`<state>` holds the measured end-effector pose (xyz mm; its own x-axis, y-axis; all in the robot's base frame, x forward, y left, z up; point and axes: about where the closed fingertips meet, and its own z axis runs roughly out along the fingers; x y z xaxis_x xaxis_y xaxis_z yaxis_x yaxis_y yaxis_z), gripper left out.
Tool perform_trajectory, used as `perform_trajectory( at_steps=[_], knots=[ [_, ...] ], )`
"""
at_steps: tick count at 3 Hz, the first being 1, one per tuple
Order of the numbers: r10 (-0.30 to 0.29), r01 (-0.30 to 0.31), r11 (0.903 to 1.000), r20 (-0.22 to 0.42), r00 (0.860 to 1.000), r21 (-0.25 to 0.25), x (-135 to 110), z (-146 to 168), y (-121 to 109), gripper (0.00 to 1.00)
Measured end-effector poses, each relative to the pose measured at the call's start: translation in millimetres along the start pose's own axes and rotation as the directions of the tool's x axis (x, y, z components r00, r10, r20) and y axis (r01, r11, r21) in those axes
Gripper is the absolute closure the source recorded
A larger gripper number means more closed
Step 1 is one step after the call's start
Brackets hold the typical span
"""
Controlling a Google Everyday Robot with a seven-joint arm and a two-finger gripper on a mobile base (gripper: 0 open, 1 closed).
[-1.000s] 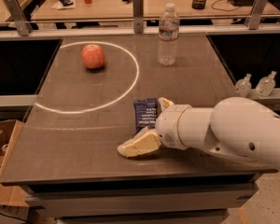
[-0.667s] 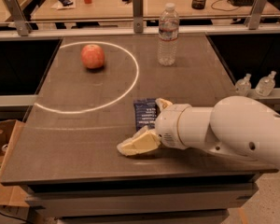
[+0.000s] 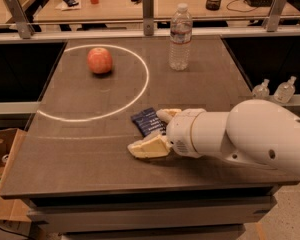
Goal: Move rxbar blueberry near water bottle
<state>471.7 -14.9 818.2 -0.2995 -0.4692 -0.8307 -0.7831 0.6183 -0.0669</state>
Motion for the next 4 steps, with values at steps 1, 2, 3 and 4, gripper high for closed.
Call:
perform_trajectory(
  at_steps=[1, 2, 3, 4],
  knots=[
    [0.000, 0.000, 1.0000, 0.000, 1.000, 0.000, -3.1, -2.0, -0.3, 1.00],
    [0.000, 0.000, 1.0000, 0.000, 1.000, 0.000, -3.6, -2.4, -0.3, 1.00],
    [0.000, 0.000, 1.0000, 0.000, 1.000, 0.000, -3.8, -2.4, -0.4, 1.00],
    [0.000, 0.000, 1.0000, 0.000, 1.000, 0.000, -3.8, -2.4, -0.4, 1.00]
  ],
)
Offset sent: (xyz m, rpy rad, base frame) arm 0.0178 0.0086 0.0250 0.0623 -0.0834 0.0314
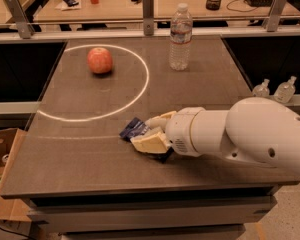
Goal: Move rxbar blueberry near water bottle
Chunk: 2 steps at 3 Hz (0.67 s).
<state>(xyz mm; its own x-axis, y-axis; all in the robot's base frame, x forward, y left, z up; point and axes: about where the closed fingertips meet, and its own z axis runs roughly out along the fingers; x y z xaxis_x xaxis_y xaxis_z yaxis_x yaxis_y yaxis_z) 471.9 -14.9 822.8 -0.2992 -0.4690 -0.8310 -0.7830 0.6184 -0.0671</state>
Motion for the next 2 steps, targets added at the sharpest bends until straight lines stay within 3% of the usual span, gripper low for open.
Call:
perform_trajectory(
  at_steps=[1, 2],
  knots=[
    [0.000, 0.000, 1.0000, 0.000, 1.000, 0.000, -0.1, -0.1, -0.1, 1.00],
    [-0.094, 0.089, 0.9831, 0.026, 0.995, 0.160, -28.6, -38.2, -42.2, 1.00]
  ],
)
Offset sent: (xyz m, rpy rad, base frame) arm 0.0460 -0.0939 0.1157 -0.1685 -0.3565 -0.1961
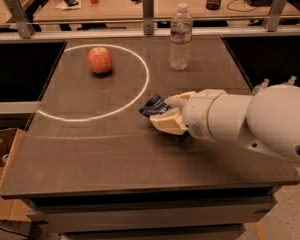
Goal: Move rxbar blueberry near water bottle
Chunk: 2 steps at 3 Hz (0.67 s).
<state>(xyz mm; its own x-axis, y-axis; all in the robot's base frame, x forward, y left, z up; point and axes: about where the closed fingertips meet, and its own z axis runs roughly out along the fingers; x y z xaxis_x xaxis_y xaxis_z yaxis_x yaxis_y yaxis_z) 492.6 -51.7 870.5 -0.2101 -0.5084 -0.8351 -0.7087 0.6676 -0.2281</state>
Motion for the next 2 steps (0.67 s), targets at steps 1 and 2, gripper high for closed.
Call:
perform_trajectory(
  at_steps=[1, 2],
  knots=[
    [0.000, 0.000, 1.0000, 0.000, 1.000, 0.000, -0.1, 0.0, 0.0, 1.00],
    [0.003, -0.006, 0.9957, 0.034, 0.999, 0.092, -13.0, -13.9, -22.8, 1.00]
  ],
)
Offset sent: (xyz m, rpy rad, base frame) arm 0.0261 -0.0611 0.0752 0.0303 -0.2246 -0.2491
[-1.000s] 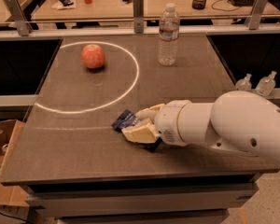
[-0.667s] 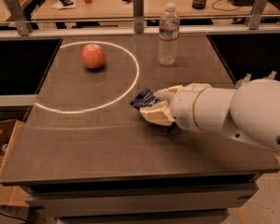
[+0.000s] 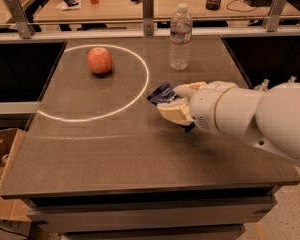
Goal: Move rxbar blueberry near water bottle
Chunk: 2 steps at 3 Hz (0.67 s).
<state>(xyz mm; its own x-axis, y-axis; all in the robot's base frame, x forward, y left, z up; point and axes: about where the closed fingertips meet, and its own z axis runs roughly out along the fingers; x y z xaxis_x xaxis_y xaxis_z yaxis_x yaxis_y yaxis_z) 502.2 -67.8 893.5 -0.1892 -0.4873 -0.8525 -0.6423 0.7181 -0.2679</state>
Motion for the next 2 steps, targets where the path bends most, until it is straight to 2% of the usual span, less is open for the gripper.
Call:
perform_trajectory(
  at_steps=[1, 2],
  knots=[
    [-0.111, 0.045, 0.9124, 0.140, 0.984, 0.407, -69.2, -71.0, -122.6, 1.00],
    [-0.111, 0.045, 0.9124, 0.140, 0.984, 0.407, -69.3, -71.0, -122.5, 1.00]
  ],
)
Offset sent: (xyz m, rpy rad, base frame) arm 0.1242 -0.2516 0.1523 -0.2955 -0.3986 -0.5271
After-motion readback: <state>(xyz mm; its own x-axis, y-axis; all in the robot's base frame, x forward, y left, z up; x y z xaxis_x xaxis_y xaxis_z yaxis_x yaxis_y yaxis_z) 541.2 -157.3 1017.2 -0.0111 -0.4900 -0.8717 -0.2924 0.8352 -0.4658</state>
